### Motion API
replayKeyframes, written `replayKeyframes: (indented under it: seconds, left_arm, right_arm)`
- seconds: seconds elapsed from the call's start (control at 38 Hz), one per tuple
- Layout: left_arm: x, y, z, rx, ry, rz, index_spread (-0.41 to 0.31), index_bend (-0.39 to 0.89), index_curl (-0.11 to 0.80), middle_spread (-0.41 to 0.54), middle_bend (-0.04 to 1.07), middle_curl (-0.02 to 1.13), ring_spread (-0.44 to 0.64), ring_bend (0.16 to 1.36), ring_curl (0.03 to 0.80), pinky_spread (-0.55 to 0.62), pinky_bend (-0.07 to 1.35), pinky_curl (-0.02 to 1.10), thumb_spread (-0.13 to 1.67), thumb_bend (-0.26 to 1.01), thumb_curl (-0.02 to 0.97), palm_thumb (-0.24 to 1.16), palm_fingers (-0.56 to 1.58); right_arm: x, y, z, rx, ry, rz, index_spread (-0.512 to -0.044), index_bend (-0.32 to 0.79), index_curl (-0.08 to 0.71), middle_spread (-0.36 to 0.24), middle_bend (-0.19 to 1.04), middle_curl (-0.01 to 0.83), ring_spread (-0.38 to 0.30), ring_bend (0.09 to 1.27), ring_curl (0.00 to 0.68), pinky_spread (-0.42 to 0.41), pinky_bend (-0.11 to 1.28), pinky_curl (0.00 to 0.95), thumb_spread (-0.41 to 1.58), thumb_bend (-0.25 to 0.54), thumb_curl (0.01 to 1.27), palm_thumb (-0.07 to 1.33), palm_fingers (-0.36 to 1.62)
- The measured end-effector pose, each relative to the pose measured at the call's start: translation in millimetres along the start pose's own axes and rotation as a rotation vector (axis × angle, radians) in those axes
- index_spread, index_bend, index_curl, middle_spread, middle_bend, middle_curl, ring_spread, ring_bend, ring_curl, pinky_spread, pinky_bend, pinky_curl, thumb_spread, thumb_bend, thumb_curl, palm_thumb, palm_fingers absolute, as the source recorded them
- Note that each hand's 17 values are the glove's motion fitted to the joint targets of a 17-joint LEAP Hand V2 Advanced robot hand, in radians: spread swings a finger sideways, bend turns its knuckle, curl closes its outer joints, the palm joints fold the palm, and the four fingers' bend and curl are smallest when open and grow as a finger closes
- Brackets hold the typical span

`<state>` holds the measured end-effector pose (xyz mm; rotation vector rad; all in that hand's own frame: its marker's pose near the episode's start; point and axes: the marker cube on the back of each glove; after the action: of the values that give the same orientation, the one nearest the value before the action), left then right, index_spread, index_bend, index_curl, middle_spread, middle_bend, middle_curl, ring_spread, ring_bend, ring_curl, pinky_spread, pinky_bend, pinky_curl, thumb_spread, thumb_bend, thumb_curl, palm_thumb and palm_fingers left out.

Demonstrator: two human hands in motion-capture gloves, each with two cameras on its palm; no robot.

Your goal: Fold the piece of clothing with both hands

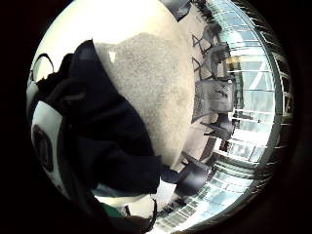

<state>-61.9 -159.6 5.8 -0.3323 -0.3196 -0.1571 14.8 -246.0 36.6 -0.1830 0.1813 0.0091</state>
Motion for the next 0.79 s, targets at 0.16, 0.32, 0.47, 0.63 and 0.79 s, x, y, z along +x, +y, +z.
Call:
replayKeyframes:
  seconds: [0.16, 0.32, 0.47, 0.63, 0.79]
  left_arm:
    - [1, -5, 2, 0.077, -0.019, -0.028, -0.354, 0.24, 0.51, -0.364, 0.51, 0.54, -0.4, 0.85, 0.481, -0.35, 0.38, 0.45, 1.32, 0.09, 0.343, 0.85, 1.3]
    - [0, -10, -25, 0.449, -0.023, -0.049, -0.311, 0.14, 0.492, -0.337, 0.45, 0.53, -0.37, 0.81, 0.47, -0.29, 0.35, 0.45, 1.33, 0.08, 0.343, 0.85, 1.05]
    - [8, -26, 18, 0.497, 0.003, -0.018, -0.201, 0.09, 0.439, -0.26, 0.32, 0.52, -0.3, 0.71, 0.463, -0.14, 0.38, 0.48, 1.28, 0.05, 0.358, 0.86, 0.69]
    - [26, -36, 72, 0.448, 0.061, 0.048, -0.166, 0.09, 0.394, -0.23, 0.23, 0.46, -0.24, 0.64, 0.41, -0.06, 0.38, 0.45, 1.26, 0.03, 0.373, 0.86, 0.68]
    - [28, 49, 53, 0.268, 0.072, 0.065, -0.151, 0.17, 0.402, -0.136, 0.12, 0.42, -0.11, 0.55, 0.385, 0.0, 0.42, 0.46, 1.28, -0.02, 0.365, 0.78, 0.57]
  right_arm:
    - [1, 14, 6, -0.085, -0.012, 0.022, -0.3, 0.21, 0.441, -0.214, 0.62, 0.528, -0.206, 0.9, 0.519, -0.337, 0.56, 0.411, 1.23, 0.048, 0.24, 0.93, 1.39]
    - [16, 54, -12, -0.013, -0.257, 0.008, -0.317, 0.08, 0.413, -0.221, 0.63, 0.528, -0.216, 0.83, 0.496, -0.283, 0.58, 0.412, 1.21, -0.007, 0.23, 0.88, 1.17]
    - [62, 119, -4, 0.073, -0.408, 0.288, -0.321, 0.06, 0.376, -0.209, 0.47, 0.485, -0.187, 0.65, 0.471, -0.115, 0.61, 0.444, 1.1, -0.083, 0.19, 0.59, 0.59]
    - [100, 165, 31, 0.067, -0.429, 0.543, -0.326, 0.07, 0.31, -0.185, 0.4, 0.444, -0.146, 0.58, 0.397, -0.04, 0.6, 0.394, 1.12, -0.014, 0.22, 0.64, 0.62]
    - [114, 179, 63, 0.014, -0.451, 0.632, -0.309, 0.11, 0.307, -0.118, 0.32, 0.424, -0.03, 0.48, 0.374, 0.036, 0.66, 0.404, 1.14, -0.013, 0.23, 0.62, 0.55]
